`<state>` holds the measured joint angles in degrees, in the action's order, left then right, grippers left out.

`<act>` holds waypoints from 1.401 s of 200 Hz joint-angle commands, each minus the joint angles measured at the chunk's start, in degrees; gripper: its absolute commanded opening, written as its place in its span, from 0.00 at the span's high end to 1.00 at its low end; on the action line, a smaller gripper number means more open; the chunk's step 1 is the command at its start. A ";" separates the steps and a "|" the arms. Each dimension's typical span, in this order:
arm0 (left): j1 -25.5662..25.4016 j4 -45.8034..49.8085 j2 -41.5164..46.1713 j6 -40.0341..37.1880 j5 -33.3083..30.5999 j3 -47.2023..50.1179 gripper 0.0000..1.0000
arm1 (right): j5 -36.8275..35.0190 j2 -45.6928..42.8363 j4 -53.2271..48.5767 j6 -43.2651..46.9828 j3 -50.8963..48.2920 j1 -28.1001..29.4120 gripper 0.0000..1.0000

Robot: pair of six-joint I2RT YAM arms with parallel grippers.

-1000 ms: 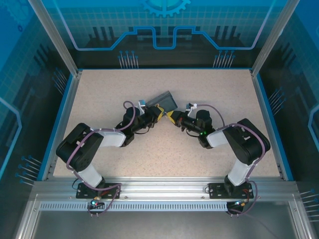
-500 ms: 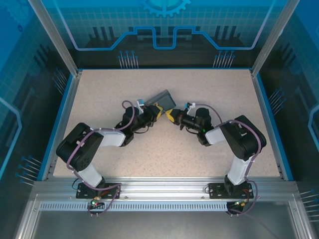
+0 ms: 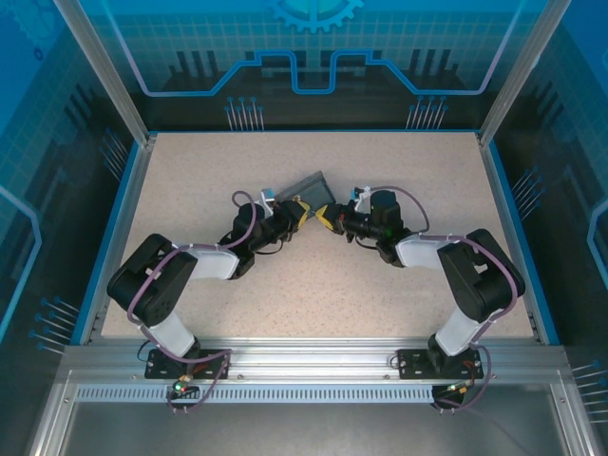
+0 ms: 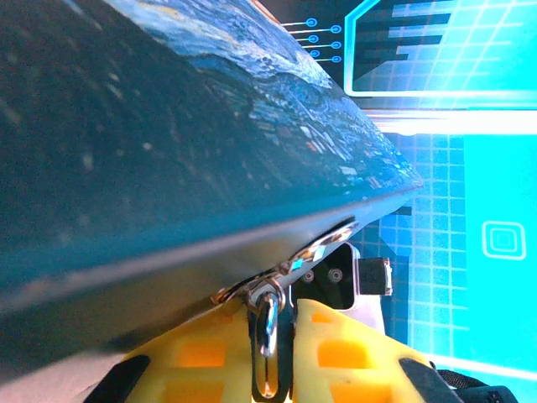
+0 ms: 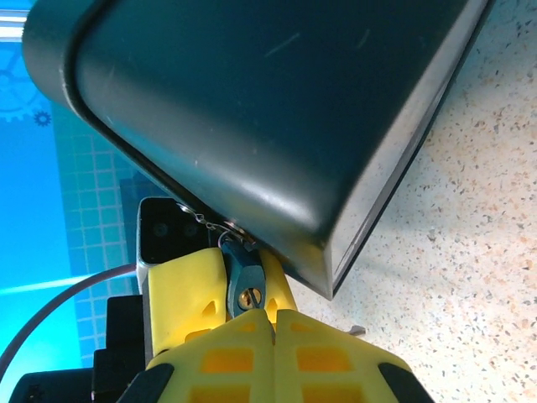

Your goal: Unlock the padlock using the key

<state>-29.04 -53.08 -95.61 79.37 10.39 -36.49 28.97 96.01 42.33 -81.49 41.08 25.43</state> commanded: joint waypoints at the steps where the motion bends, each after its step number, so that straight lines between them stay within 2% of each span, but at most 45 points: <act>1: -2.27 -4.93 1.38 -1.40 7.89 -0.16 1.00 | 2.20 0.78 0.64 2.67 2.76 0.32 1.00; 79: -2.41 -5.46 0.43 -1.08 7.98 -0.51 1.00 | 2.62 8.10 16.42 -9.46 4.35 2.85 1.00; 139: -2.34 -6.29 -0.01 -0.76 8.37 -0.16 1.00 | 2.27 7.56 13.77 -7.71 4.36 2.93 1.00; 175: -2.39 -3.36 1.01 -2.69 8.94 -0.15 1.00 | 2.78 4.90 4.73 -1.54 6.40 2.57 1.00; 231: -2.69 -5.71 -0.61 -1.58 8.85 -0.29 1.00 | 2.81 8.63 10.03 -6.31 8.99 4.40 1.00; 280: -2.59 -7.13 -0.24 -2.22 9.84 -0.16 1.00 | 2.40 8.04 11.42 -6.56 5.58 2.89 1.00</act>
<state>-27.90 -53.06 -96.09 78.26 6.00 -36.47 30.41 103.74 47.72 -87.44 46.06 26.09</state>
